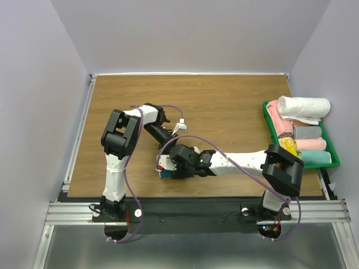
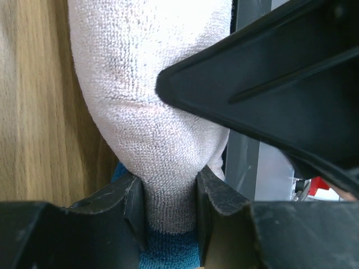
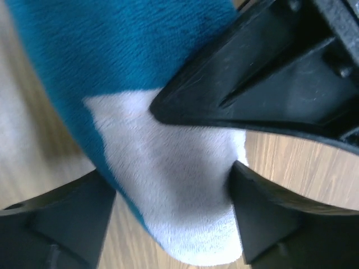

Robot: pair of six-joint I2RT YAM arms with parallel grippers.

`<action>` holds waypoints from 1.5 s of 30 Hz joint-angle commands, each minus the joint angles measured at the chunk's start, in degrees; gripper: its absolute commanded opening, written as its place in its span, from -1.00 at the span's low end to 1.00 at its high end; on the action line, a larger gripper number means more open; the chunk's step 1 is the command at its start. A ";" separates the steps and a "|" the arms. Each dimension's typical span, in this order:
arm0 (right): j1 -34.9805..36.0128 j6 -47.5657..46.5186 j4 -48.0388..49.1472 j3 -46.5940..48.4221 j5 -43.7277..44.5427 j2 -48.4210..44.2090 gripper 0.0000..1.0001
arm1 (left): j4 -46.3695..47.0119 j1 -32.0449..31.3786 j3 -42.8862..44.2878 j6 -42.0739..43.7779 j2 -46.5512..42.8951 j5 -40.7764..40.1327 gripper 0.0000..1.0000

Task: Roll the towels
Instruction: Place the rolled towel into the container

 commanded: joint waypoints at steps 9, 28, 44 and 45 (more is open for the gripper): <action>0.21 -0.16 7.46 -9.42 0.37 1.48 -0.11 | 1.73 0.87 -4.82 4.30 -4.29 -4.83 0.21; -2.78 -0.24 6.94 -17.70 0.01 -10.30 -0.99 | 1.73 12.12 -5.27 2.02 -17.91 -13.26 0.84; -20.43 -8.32 -14.59 -4.87 -6.66 -27.51 -0.99 | 2.95 12.39 1.50 -4.57 -24.50 -10.36 0.97; -21.41 -9.28 -15.38 -3.99 -7.28 -28.93 -0.99 | 3.13 11.95 1.59 -5.01 -24.86 -10.45 0.97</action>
